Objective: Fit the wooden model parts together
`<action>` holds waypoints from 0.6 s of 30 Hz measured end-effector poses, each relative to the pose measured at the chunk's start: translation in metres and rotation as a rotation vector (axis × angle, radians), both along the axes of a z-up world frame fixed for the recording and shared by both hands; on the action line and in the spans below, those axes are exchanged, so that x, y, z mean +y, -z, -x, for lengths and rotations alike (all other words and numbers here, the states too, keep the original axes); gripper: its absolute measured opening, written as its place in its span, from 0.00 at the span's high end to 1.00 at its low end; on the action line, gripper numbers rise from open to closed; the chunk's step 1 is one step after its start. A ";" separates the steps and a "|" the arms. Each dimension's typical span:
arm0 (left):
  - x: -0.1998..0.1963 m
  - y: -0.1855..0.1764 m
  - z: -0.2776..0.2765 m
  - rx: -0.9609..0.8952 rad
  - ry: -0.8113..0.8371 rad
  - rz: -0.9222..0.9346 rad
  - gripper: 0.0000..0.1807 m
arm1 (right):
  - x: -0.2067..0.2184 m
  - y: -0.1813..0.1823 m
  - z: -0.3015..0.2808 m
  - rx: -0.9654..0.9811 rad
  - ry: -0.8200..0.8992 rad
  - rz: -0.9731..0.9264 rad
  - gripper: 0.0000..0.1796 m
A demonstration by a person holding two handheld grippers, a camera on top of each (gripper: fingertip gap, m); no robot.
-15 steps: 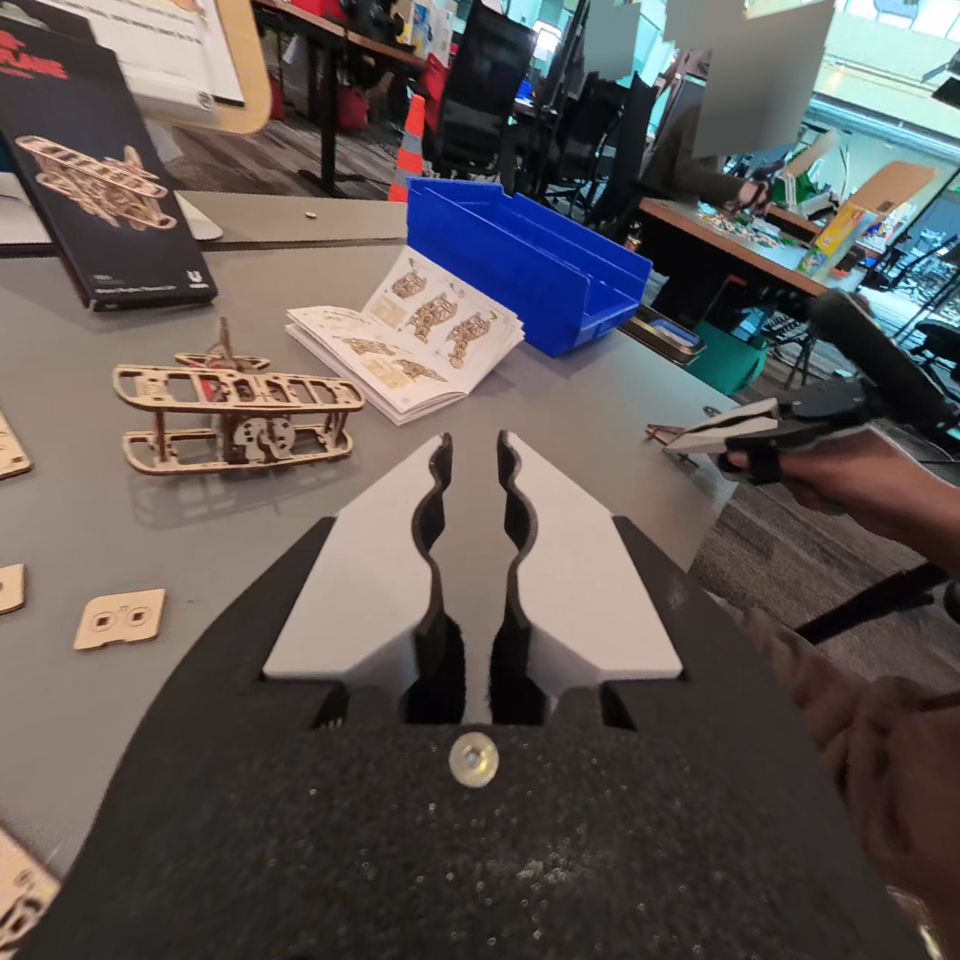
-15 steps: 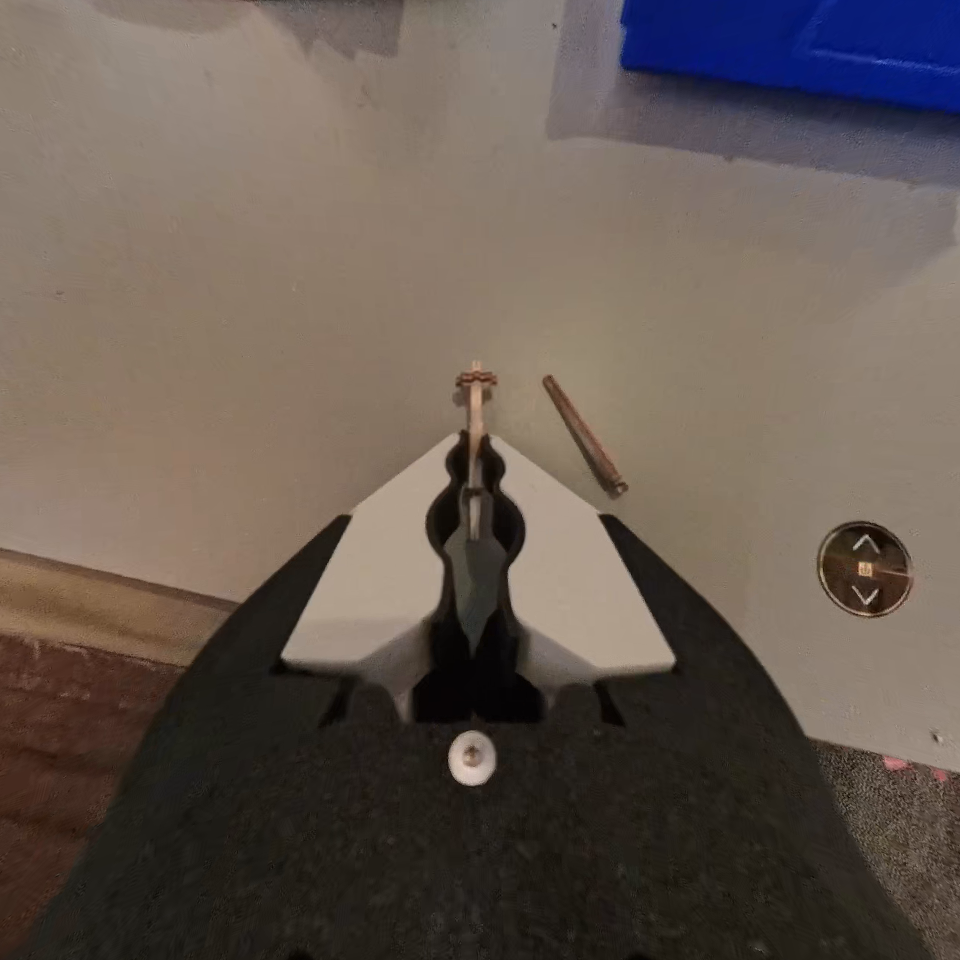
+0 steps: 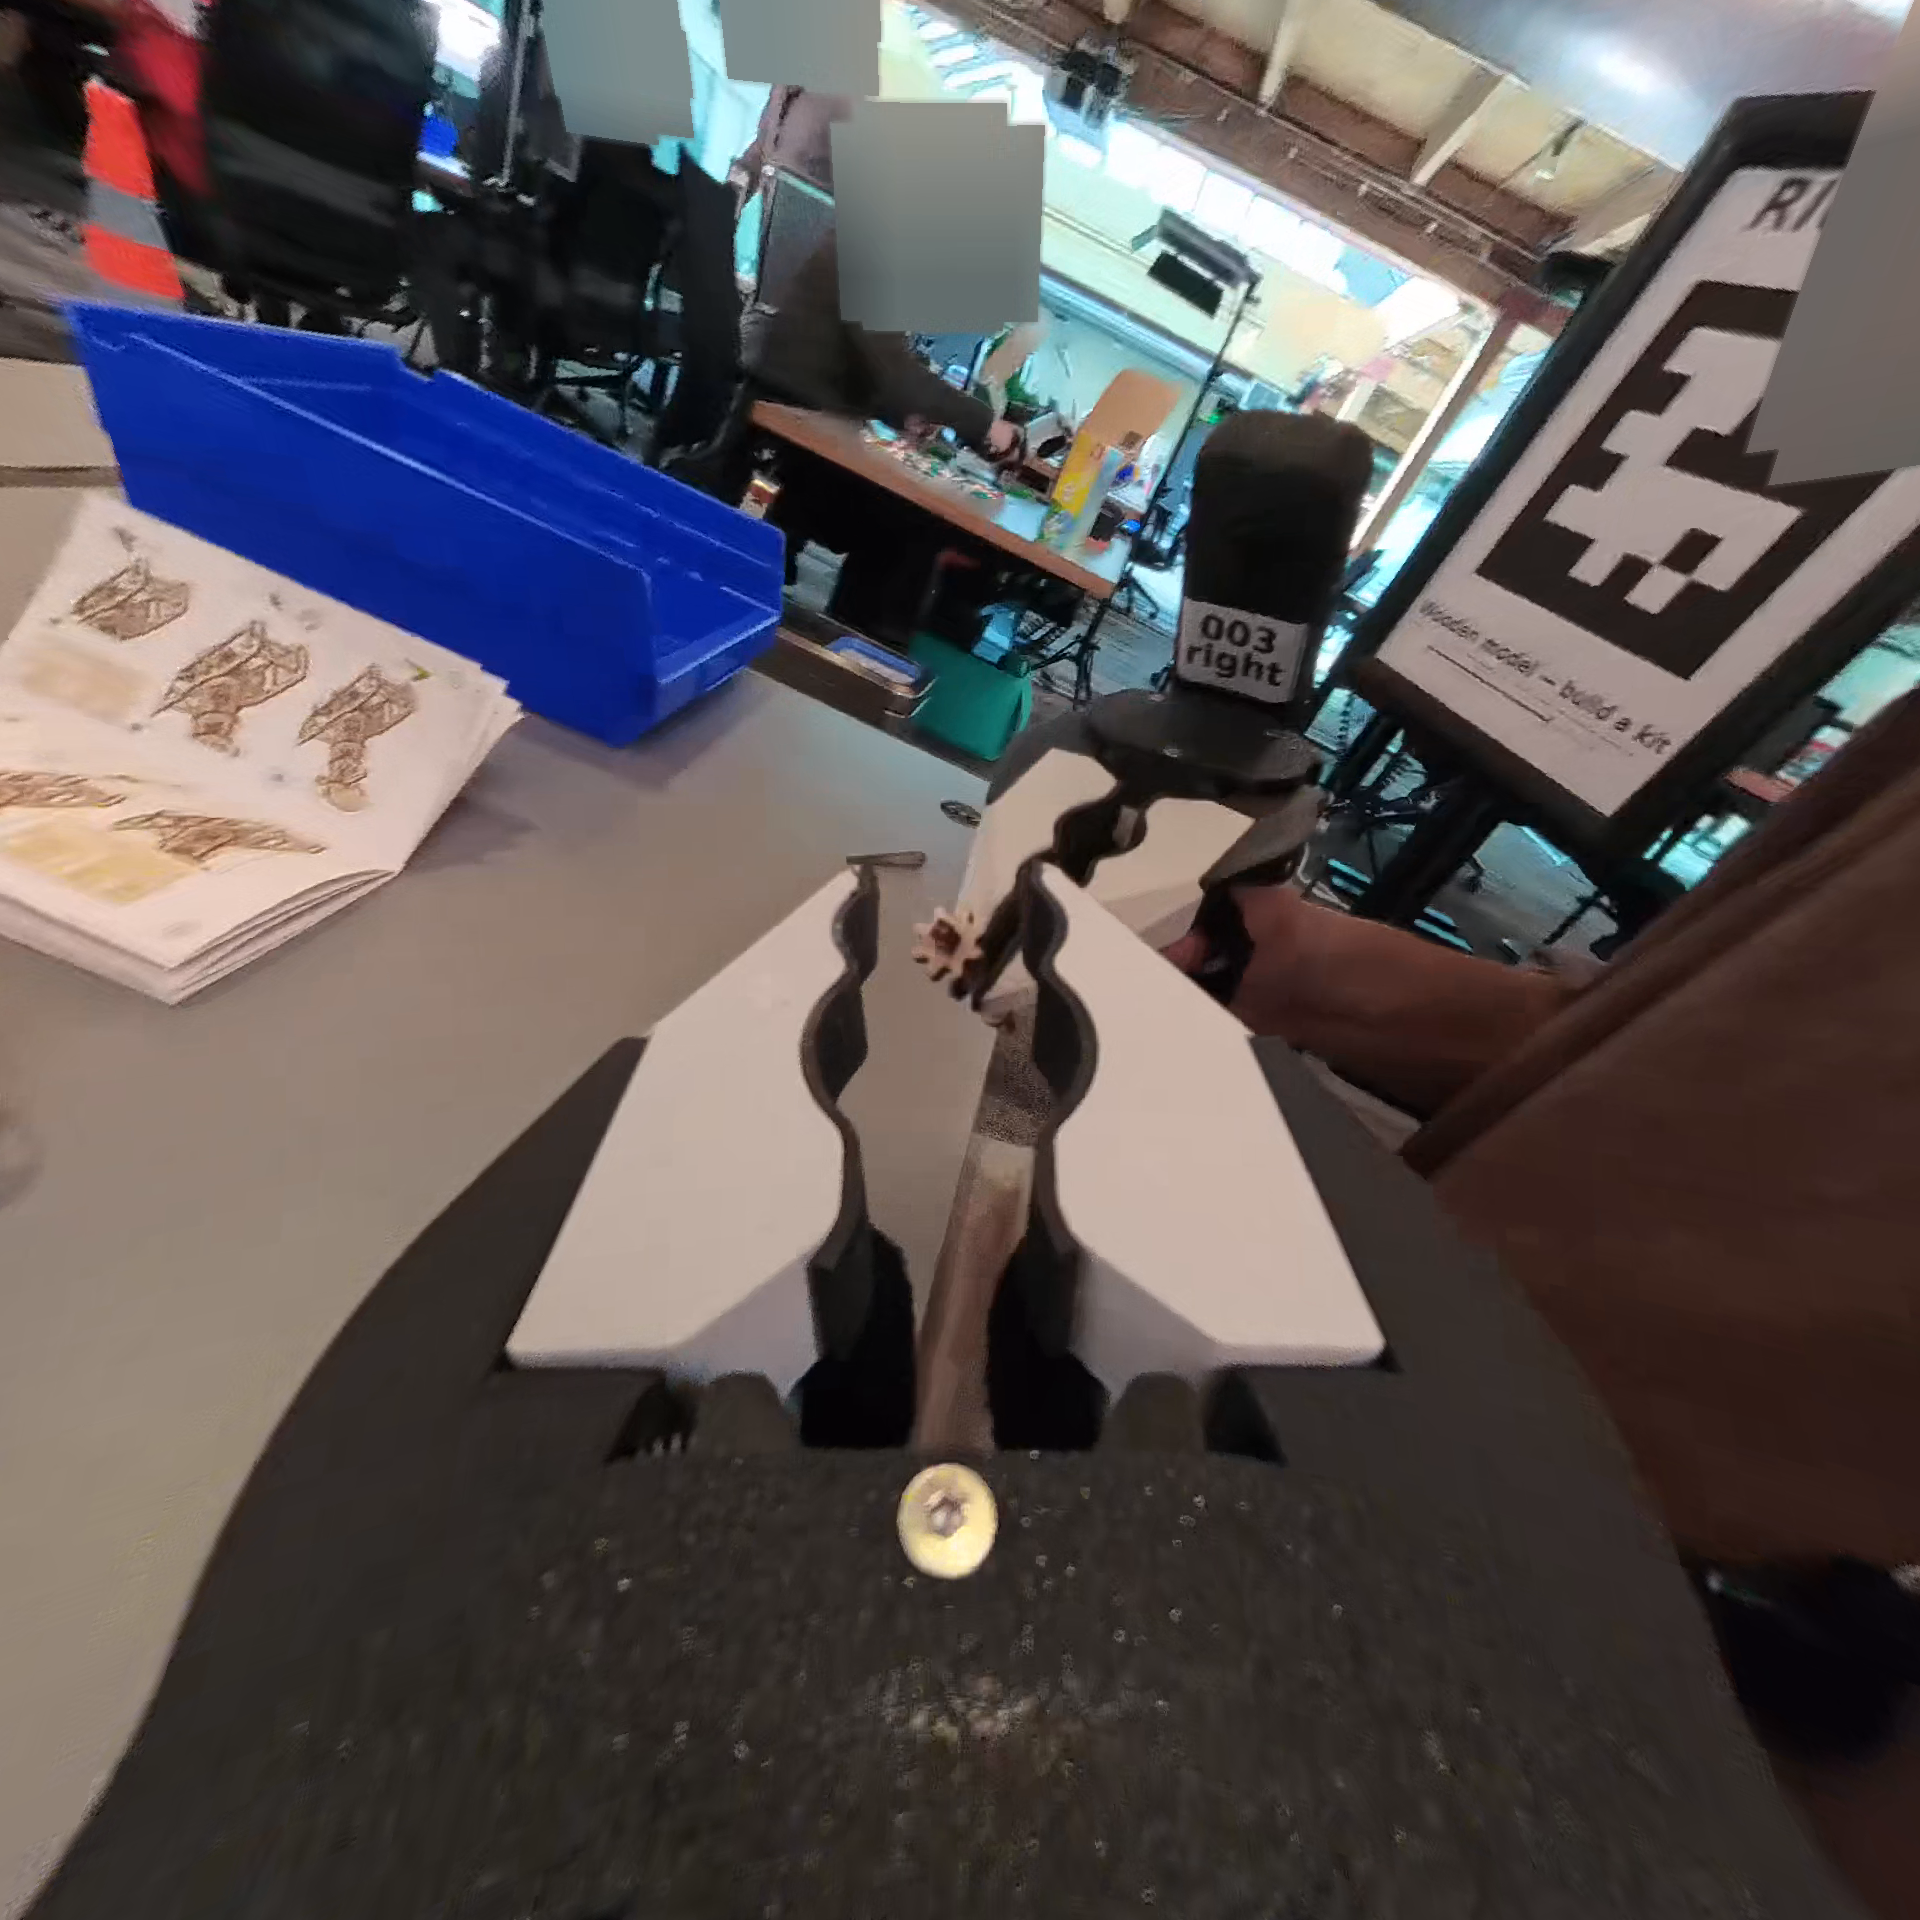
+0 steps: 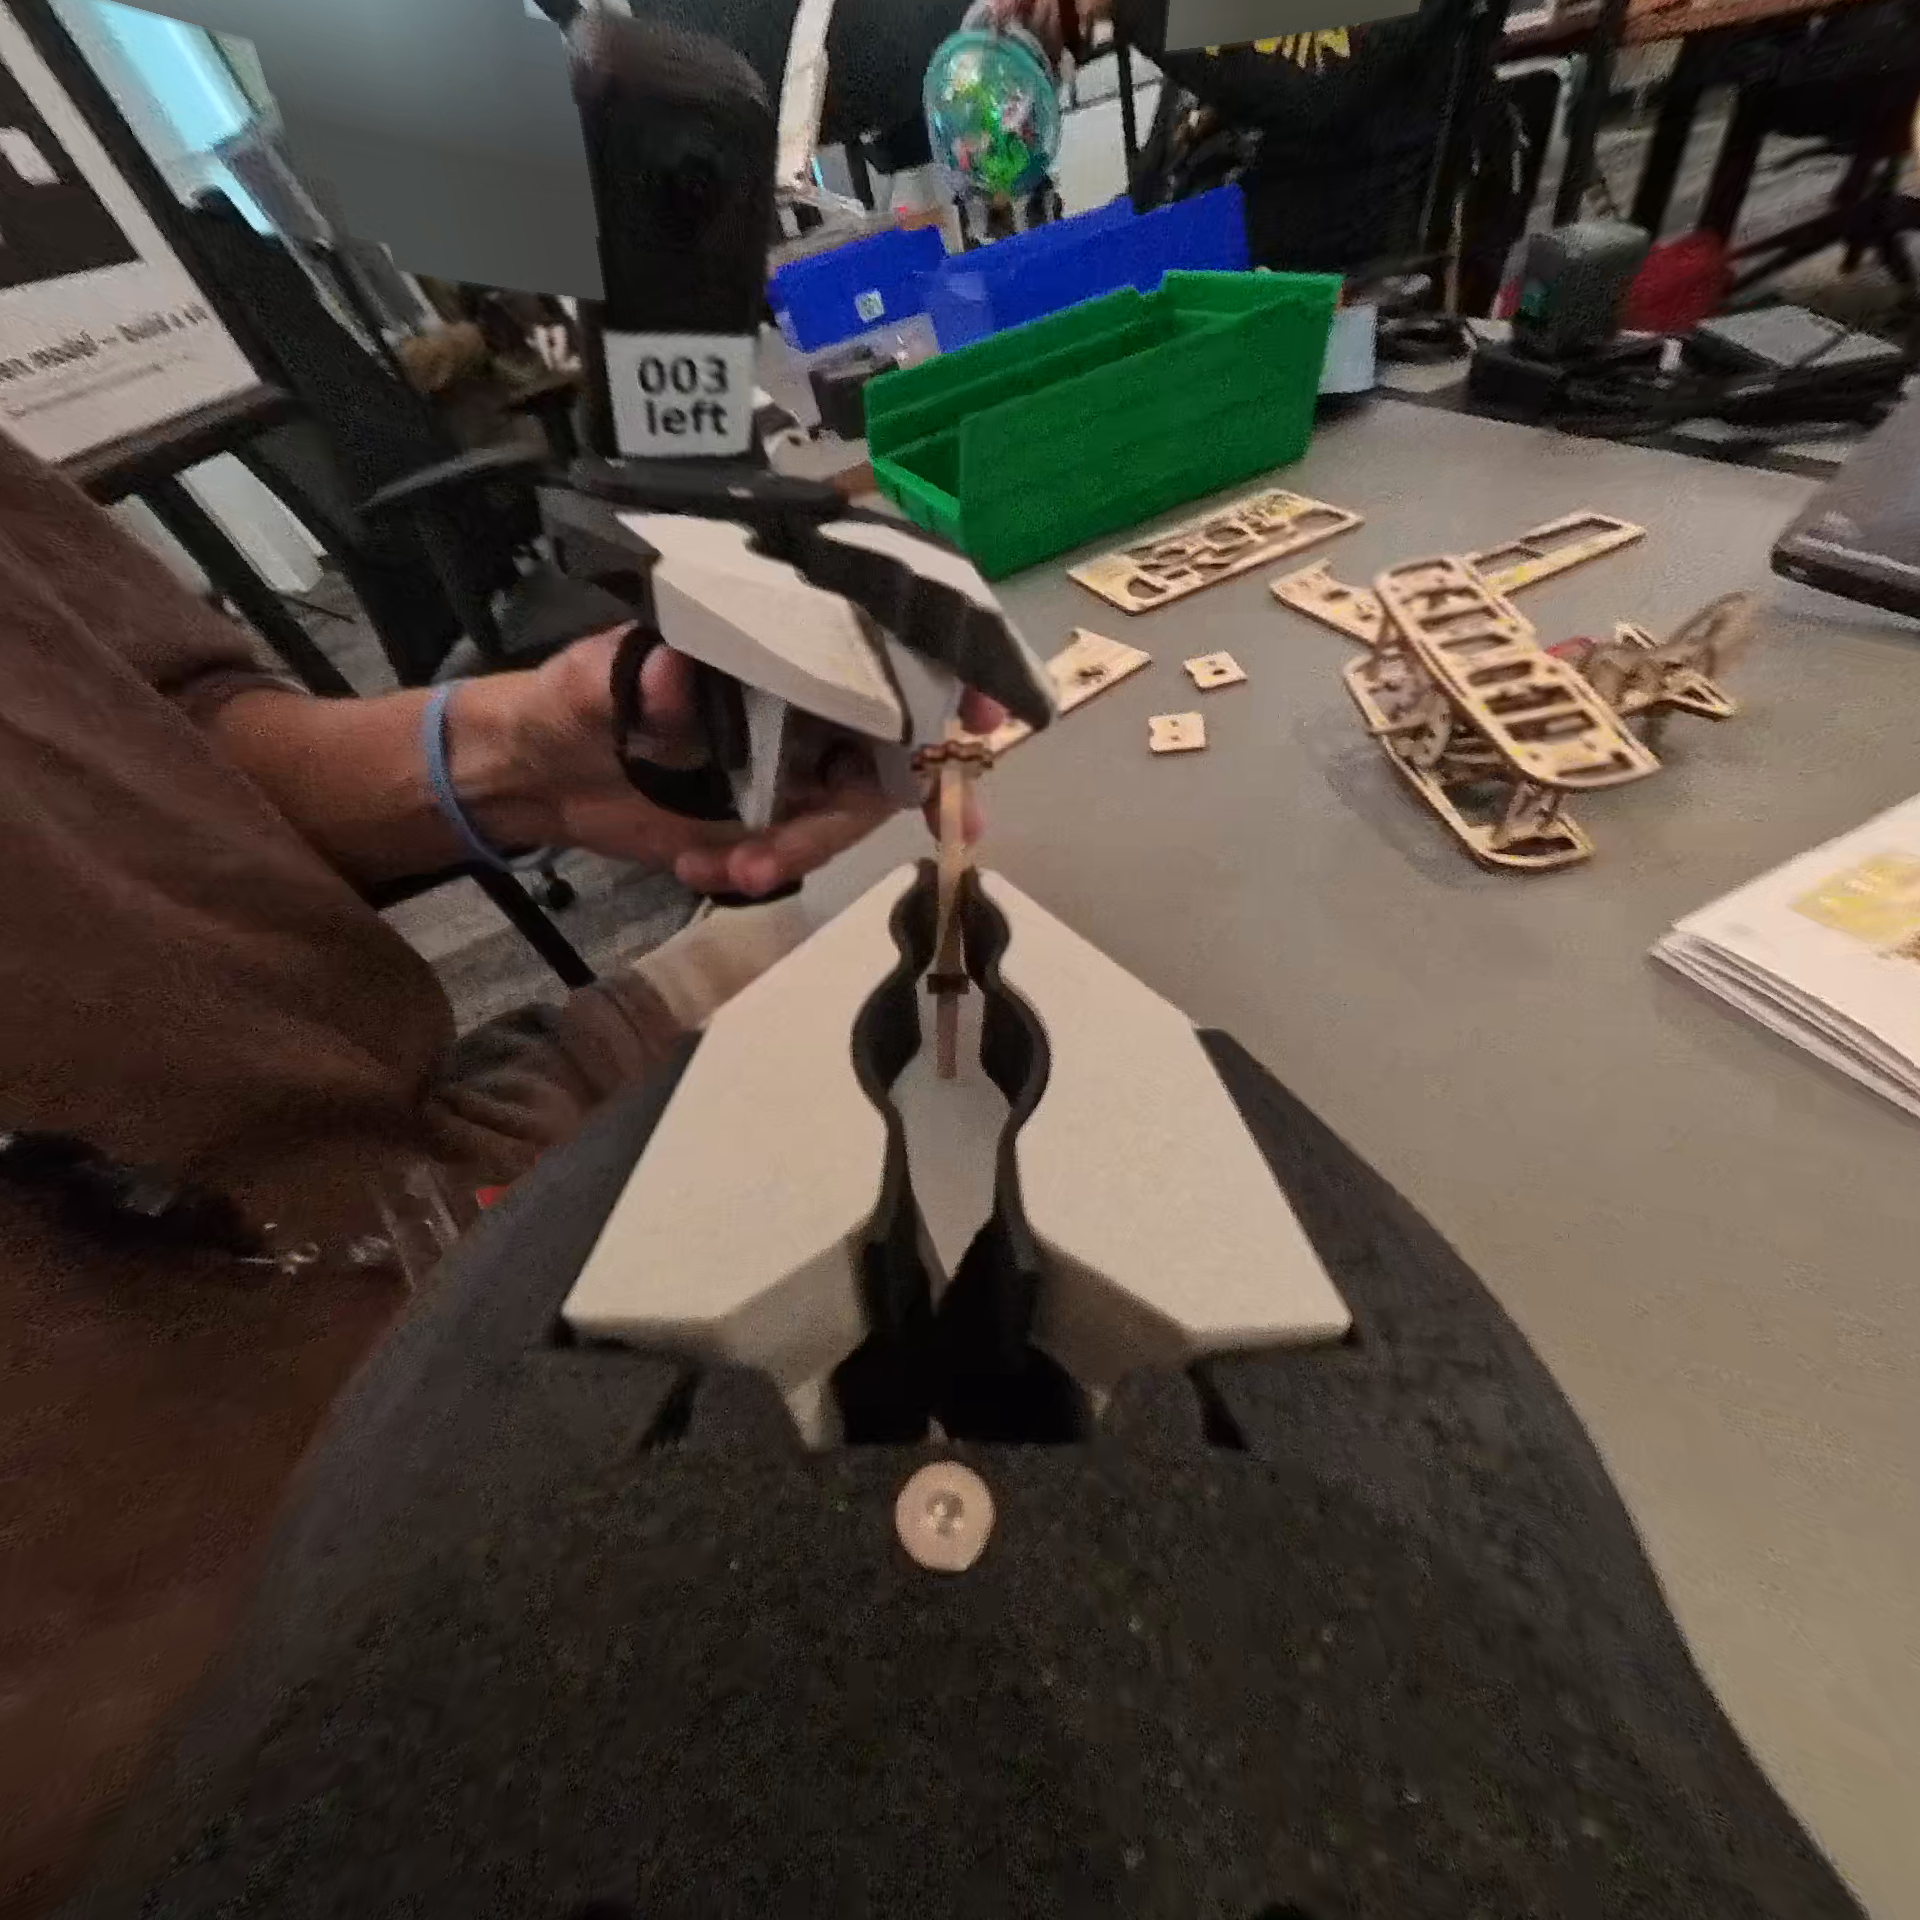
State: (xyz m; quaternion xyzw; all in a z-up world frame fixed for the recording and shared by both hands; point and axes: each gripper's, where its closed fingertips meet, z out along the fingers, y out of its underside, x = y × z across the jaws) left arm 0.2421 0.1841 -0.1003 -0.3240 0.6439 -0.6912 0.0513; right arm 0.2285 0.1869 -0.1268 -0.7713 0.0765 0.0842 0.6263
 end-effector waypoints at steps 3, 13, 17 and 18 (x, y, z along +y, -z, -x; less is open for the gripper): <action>-0.003 -0.002 0.010 -0.040 0.036 -0.029 0.90 | 0.009 -0.013 0.011 0.058 -0.051 -0.085 0.99; -0.005 -0.003 0.014 -0.043 0.067 -0.035 0.93 | 0.008 -0.011 0.013 0.128 -0.069 -0.143 0.99; -0.007 0.001 0.016 -0.044 0.107 -0.085 0.93 | 0.008 -0.010 0.015 0.184 -0.080 -0.169 0.99; -0.007 0.003 0.017 -0.050 0.115 -0.103 0.93 | 0.008 -0.008 0.016 0.187 -0.087 -0.163 0.99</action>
